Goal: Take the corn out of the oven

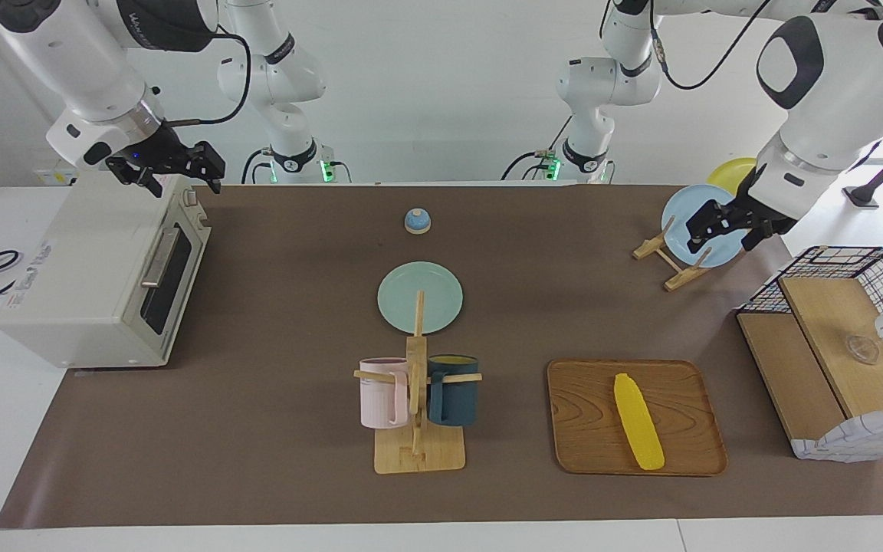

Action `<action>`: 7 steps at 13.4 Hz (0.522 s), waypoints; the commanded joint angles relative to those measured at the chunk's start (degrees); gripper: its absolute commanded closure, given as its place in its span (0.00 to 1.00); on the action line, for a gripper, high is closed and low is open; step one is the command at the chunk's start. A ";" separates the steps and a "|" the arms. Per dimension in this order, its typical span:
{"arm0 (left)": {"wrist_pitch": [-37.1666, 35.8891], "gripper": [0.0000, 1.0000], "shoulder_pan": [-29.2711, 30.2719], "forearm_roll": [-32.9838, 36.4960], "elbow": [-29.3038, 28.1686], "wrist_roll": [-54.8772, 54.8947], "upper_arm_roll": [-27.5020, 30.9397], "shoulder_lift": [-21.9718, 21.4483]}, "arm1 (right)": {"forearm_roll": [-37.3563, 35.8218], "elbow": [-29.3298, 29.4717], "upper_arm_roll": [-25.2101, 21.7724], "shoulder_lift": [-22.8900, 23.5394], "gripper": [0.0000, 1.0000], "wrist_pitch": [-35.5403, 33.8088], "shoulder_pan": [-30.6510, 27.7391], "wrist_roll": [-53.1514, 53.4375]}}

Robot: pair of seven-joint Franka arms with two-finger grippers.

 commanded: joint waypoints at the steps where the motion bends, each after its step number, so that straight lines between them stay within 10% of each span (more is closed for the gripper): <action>1: -1.39 0.00 3.01 1.02 -9.06 -0.94 -2.05 -8.17 | 1.22 0.92 0.12 0.45 0.00 0.66 -1.06 0.64; 7: -4.83 0.00 4.52 1.02 -10.31 -2.52 -3.74 -10.92 | 1.57 0.13 0.12 0.09 0.00 0.49 -1.95 0.64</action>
